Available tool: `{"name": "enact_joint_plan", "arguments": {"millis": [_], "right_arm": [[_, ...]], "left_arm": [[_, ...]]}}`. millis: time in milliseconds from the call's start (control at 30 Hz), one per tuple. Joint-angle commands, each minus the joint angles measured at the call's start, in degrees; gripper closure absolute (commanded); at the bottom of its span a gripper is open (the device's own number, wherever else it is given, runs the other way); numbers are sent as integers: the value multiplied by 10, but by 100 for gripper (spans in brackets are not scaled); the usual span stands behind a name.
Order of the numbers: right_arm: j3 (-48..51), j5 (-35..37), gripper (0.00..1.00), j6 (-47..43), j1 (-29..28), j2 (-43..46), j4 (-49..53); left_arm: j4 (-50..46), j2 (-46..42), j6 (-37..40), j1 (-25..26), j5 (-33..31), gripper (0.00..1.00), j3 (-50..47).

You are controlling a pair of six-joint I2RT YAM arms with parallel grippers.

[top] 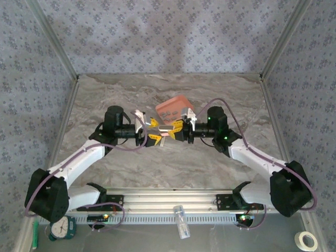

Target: Load the staples into the stapler

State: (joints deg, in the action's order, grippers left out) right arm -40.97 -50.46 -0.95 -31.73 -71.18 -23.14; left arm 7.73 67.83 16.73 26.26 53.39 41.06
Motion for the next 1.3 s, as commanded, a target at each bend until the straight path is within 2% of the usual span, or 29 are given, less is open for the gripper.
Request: {"name": "enact_joint_plan", "arguments": {"millis": [0,233,467,700,767,833,900,1033,1100,1267], "right_arm": [[-7,-48,98,3,1,-18,-71],[-9,-63,98,32,1,-41,-131],[-8,-62,98,38,0,-45,-146],[-4,-61,98,41,0,-45,-148],[-1,-56,92,39,0,-41,-135],[4,-32,69,30,2,-27,-93],[-1,4,54,4,4,-4,-13],[-36,77,45,-98,-5,45,182],[-56,105,43,-136,-13,56,242],[-100,125,40,-170,-43,33,296]], "left_arm": [[41,5,-27,5,40,35,-5],[40,6,-23,6,48,49,1],[24,5,-12,6,54,52,1],[17,3,-10,6,57,67,4],[2,1,0,6,50,73,9],[-44,-2,28,6,28,82,20],[-116,-3,80,6,2,86,42],[-286,-4,208,18,-70,90,94],[-346,-1,262,30,-113,91,115],[-422,9,328,47,-177,92,148]]}}
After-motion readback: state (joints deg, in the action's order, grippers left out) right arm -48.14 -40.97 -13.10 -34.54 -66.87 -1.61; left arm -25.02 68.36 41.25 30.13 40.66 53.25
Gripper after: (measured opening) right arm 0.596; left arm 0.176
